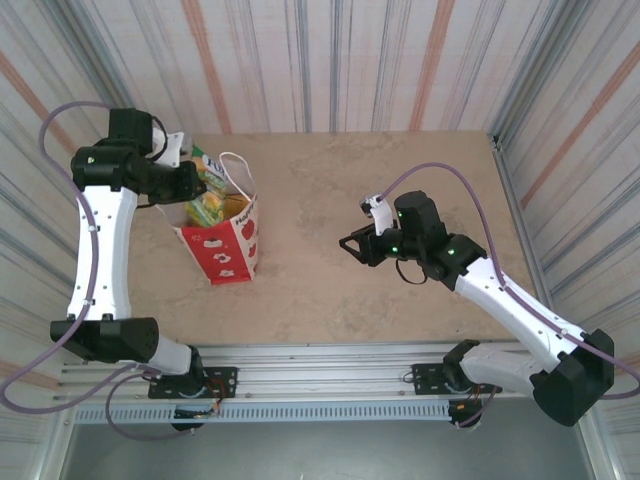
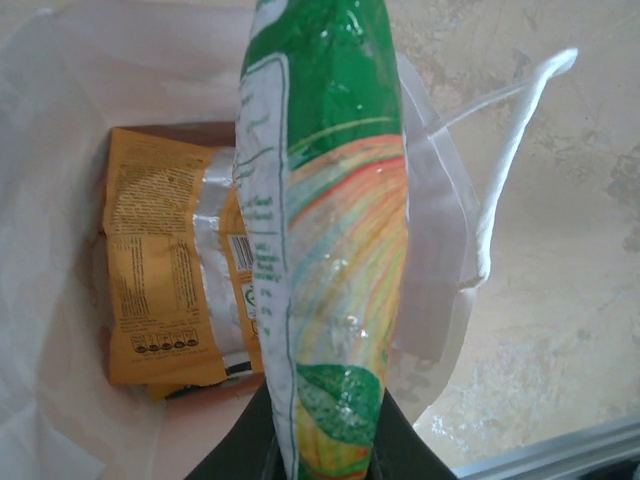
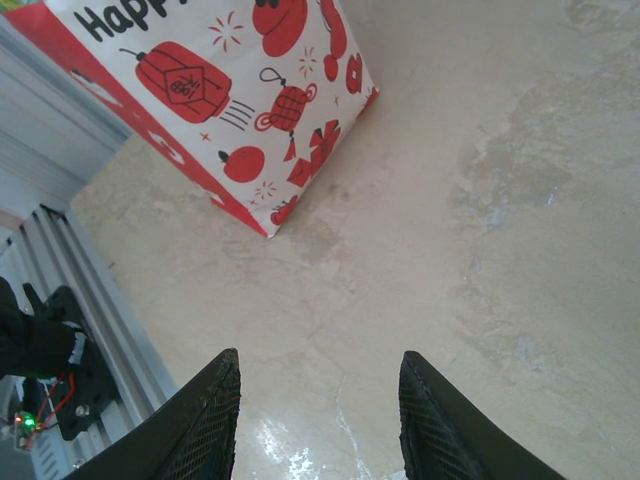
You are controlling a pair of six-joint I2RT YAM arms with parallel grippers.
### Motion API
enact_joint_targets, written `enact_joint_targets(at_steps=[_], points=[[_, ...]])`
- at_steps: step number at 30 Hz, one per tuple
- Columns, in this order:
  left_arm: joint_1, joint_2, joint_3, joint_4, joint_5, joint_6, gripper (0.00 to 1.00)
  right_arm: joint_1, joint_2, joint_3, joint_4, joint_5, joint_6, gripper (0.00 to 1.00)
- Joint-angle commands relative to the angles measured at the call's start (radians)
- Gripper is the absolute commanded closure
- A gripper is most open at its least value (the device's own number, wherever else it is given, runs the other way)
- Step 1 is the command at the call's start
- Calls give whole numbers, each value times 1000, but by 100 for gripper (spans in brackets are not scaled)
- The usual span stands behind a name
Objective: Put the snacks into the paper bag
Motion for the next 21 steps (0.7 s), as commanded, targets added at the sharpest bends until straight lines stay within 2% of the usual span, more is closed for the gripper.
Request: enact_joint_targets(at_steps=[1, 6, 17, 19, 21], points=[[7, 3, -5, -37, 66, 7, 99, 1, 6, -3, -14, -13, 24, 55], [8, 19, -49, 15, 87, 13, 99, 2, 3, -4, -16, -11, 24, 55], [47, 88, -150, 183, 326, -49, 97, 2, -7, -21, -7, 3, 30, 55], [48, 98, -169, 174, 323, -35, 93, 2, -8, -22, -6, 3, 30, 55], [47, 99, -184, 162, 264, -24, 79, 1, -7, -23, -8, 2, 30, 55]])
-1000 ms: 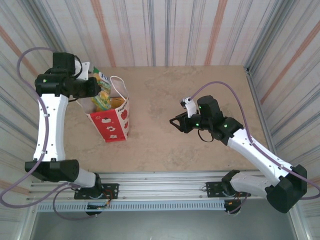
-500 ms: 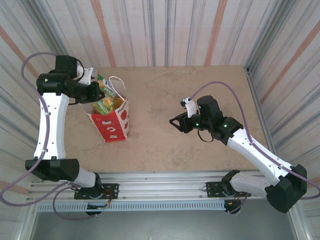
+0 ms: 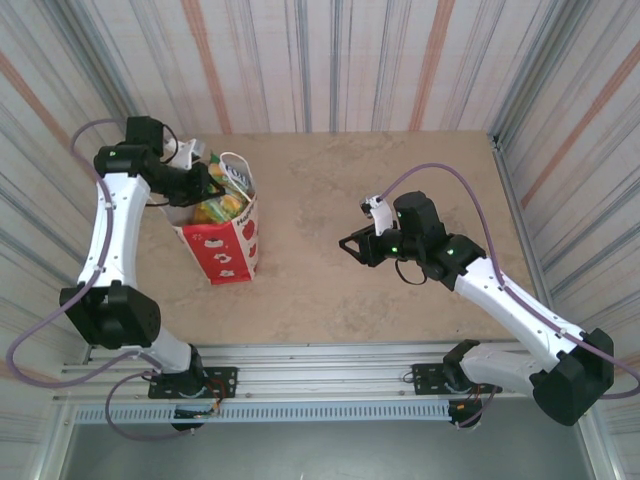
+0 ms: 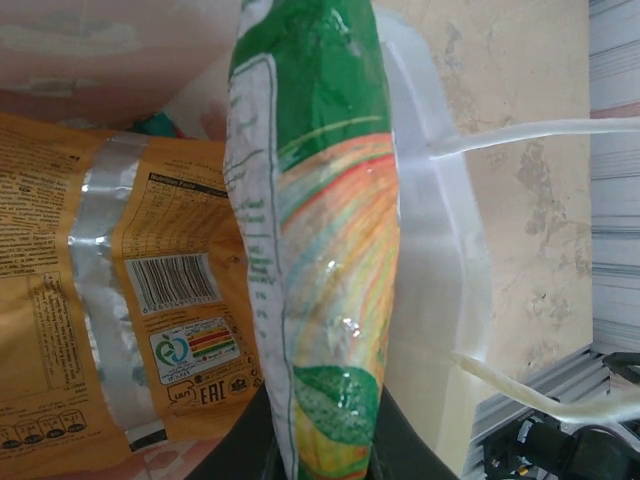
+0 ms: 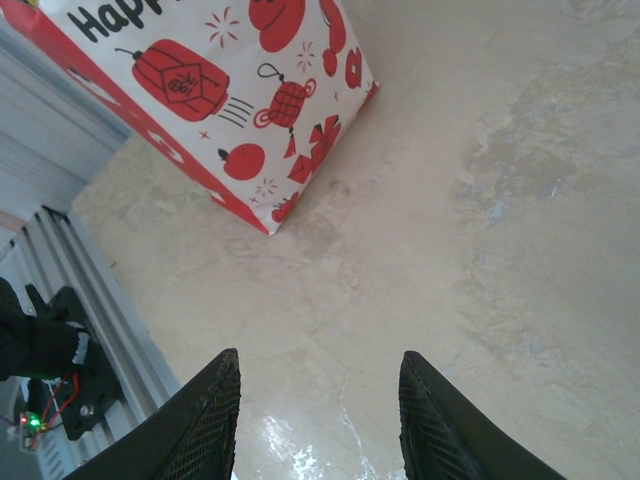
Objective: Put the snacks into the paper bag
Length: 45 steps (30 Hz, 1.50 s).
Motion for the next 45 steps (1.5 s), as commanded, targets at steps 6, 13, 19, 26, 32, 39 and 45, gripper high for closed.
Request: enact_joint_targets(at_steps=[6, 13, 19, 26, 32, 39, 45], points=[[1, -13, 69, -94, -359, 67, 50, 3, -12, -15, -16, 5, 20, 56], [-42, -51, 176, -130, -475, 110, 53, 4, -3, -6, -12, 4, 22, 56], [-82, -47, 101, -82, -386, 81, 56, 8, 7, 3, -9, 1, 26, 56], [-105, 9, -15, -31, -413, 76, 56, 8, 3, 7, -18, 8, 26, 56], [-135, -54, 4, 12, -408, 48, 48, 8, -3, 6, -25, 16, 27, 56], [-135, -185, 88, -12, -318, -13, 38, 8, -1, 18, -31, 18, 21, 55], [-135, -306, 6, 112, -191, -88, 31, 9, 11, 19, -17, 7, 23, 55]])
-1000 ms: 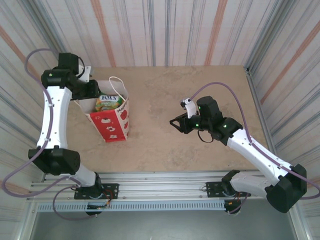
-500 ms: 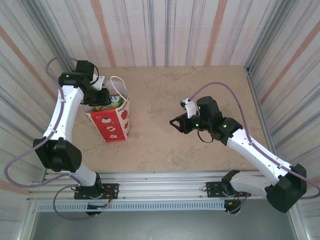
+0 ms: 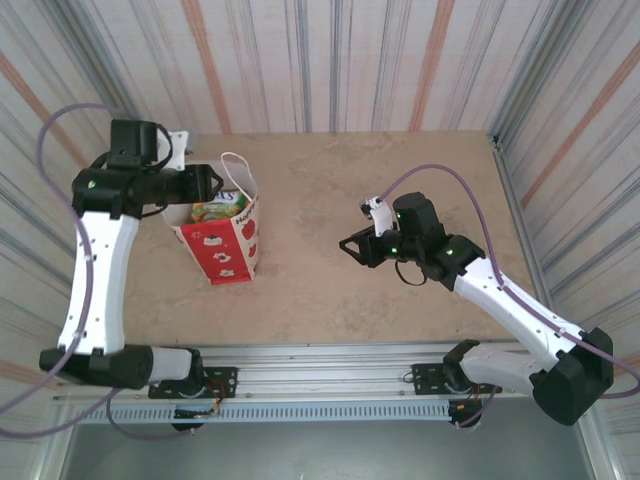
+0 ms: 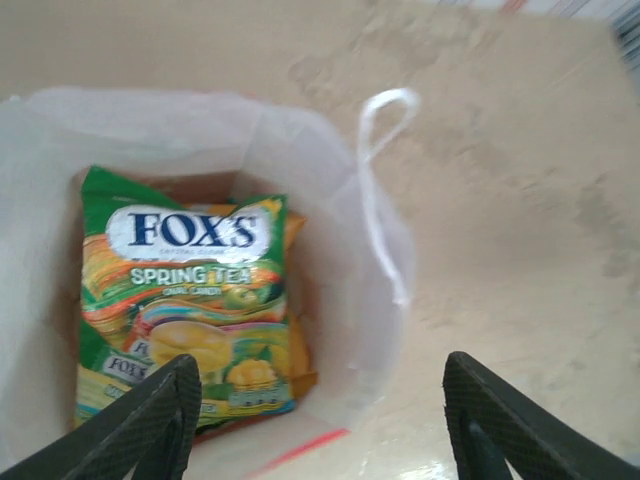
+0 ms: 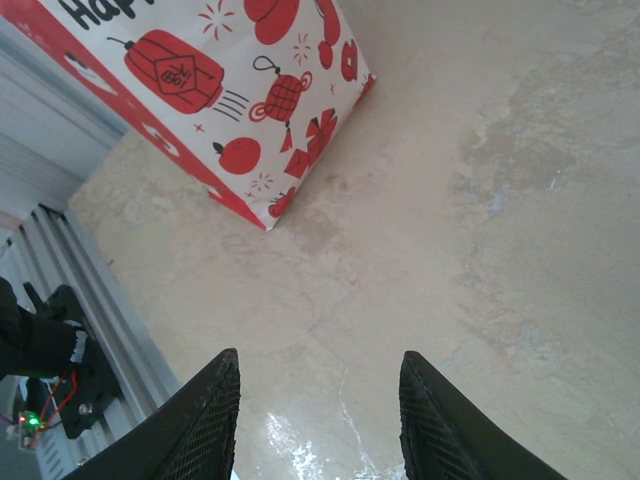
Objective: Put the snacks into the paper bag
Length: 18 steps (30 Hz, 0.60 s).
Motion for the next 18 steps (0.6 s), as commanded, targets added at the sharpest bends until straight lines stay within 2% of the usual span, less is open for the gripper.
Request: enact_joint_targets(at_steps=[1, 10, 16, 18], points=[[0, -54, -66, 103, 101, -67, 30, 8, 12, 24, -14, 1, 17, 55], [0, -3, -164, 283, 130, -149, 27, 8, -6, 21, -16, 3, 25, 55], [-11, 61, -190, 369, 169, -181, 34, 11, -34, -3, -14, 22, 35, 55], [-27, 76, -186, 383, 172, -185, 42, 11, -42, -8, -14, 28, 35, 55]])
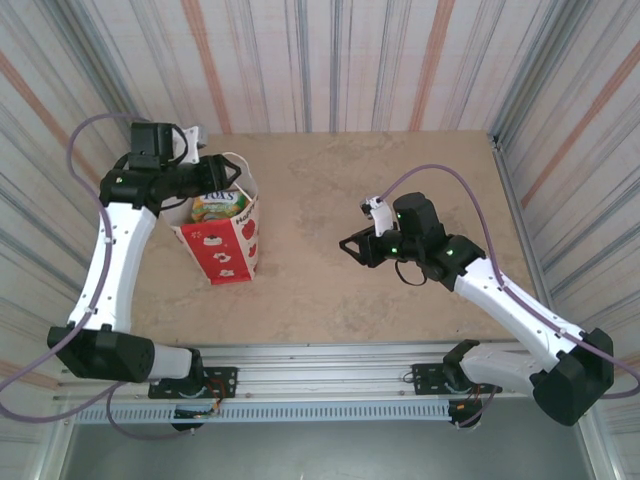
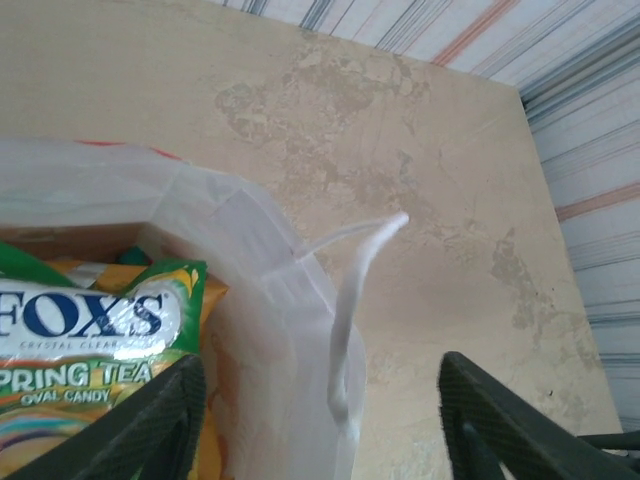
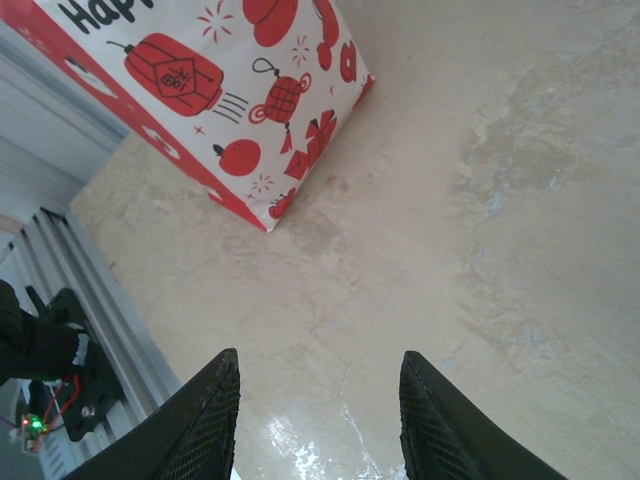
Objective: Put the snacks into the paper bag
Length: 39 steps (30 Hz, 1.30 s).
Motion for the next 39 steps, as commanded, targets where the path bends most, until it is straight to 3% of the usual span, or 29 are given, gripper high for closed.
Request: enact_joint_targets(at_steps=[1, 8, 13, 24, 34, 35, 39], points=[[-28, 8, 2, 73, 42, -29, 48, 10, -37, -9, -17, 26, 20, 55], [-98, 28, 25, 95, 35, -30, 100, 10, -49, -19, -12, 31, 23, 55], [-190, 75, 115, 82, 10, -15, 100, 4, -23, -6, 5, 115, 94, 54], [-417, 327, 411, 9, -21, 18, 100, -7, 45, 38, 20, 167, 133, 54], [-591, 540, 728, -59, -8, -2, 100, -100, -45, -16, -18, 182, 177, 52], [-599, 549, 741, -64, -10, -4, 98, -112, -52, -23, -22, 176, 180, 52], [-611, 560, 770, -94, -35, -5, 68, -153, -69, -26, -48, 155, 187, 51]])
